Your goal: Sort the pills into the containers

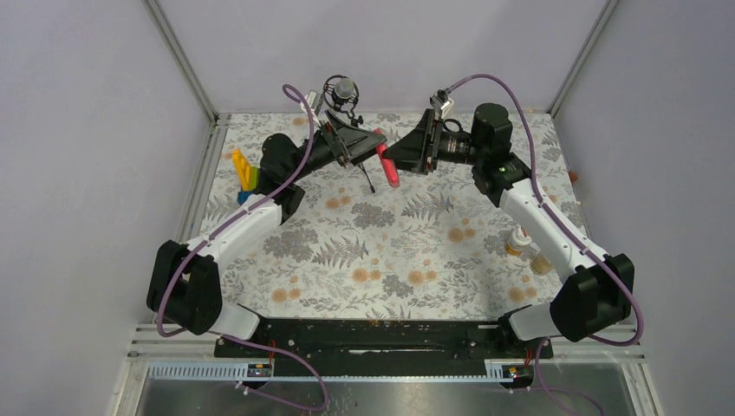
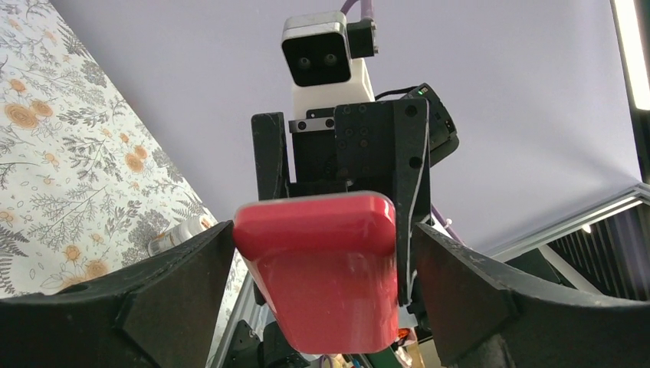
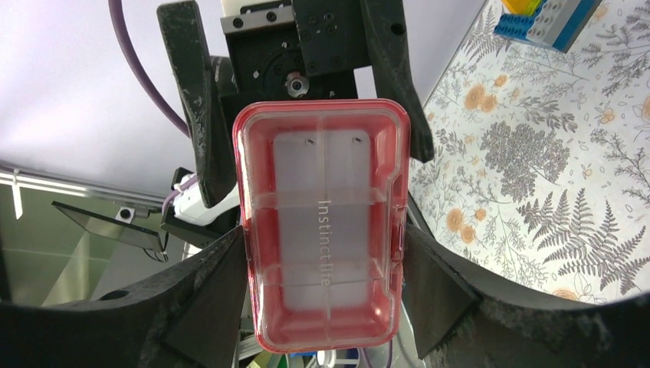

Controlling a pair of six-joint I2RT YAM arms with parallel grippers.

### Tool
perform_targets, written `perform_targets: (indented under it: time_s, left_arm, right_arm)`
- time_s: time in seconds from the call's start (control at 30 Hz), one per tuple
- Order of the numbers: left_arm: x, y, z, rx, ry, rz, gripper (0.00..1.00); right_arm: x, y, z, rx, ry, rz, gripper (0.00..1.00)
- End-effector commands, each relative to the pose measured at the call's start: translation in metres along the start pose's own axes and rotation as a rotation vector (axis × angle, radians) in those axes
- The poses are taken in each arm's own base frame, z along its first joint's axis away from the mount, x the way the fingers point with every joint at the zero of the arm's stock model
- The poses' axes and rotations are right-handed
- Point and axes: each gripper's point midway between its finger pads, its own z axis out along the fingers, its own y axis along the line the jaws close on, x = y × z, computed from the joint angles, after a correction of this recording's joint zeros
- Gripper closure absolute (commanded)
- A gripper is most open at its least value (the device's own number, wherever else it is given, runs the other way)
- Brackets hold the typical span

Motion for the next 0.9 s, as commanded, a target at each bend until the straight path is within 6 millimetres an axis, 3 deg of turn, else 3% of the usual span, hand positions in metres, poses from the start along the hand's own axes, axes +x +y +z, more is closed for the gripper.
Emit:
perform_targets:
  time_s: [0.0, 0.07, 0.17, 0.27, 0.33, 0.53, 0.67, 0.87]
  left_arm:
    - [-0.008, -0.023, 0.007, 0.070, 0.004, 0.064, 0.17]
    - [-0.007, -0.023, 0.008, 0.077, 0.013, 0.057, 0.26]
    - [-0.005, -0.024, 0.009, 0.103, 0.030, 0.044, 0.51]
    - [0.000, -0.028, 0.007, 0.144, 0.047, 0.046, 0.87]
    - [0.002, -0.031, 0.003, 0.181, 0.042, 0.066, 1.00]
    - [0.006, -0.038, -0.006, 0.247, 0.014, 0.094, 1.00]
    - [0.007, -0.048, -0.011, 0.283, 0.004, 0.117, 1.00]
    - [0.004, -0.046, -0.009, 0.239, -0.001, 0.117, 1.00]
  right_arm:
    - [-0.001, 0.033, -0.005, -0.073, 0.034, -0.101, 0.83]
    - [0.001, 0.035, -0.006, -0.080, 0.046, -0.102, 0.83]
    - [0.000, 0.036, -0.006, -0.075, 0.043, -0.102, 0.84]
    - [-0.005, 0.043, -0.008, -0.081, 0.015, -0.093, 0.86]
    - [-0.011, 0.052, -0.009, -0.101, -0.016, -0.075, 0.89]
    - [-0.029, 0.080, -0.019, -0.167, -0.118, 0.001, 1.00]
    - [-0.033, 0.090, -0.024, -0.192, -0.142, 0.023, 1.00]
    - [-0.034, 0.085, -0.024, -0.162, -0.151, 0.035, 1.00]
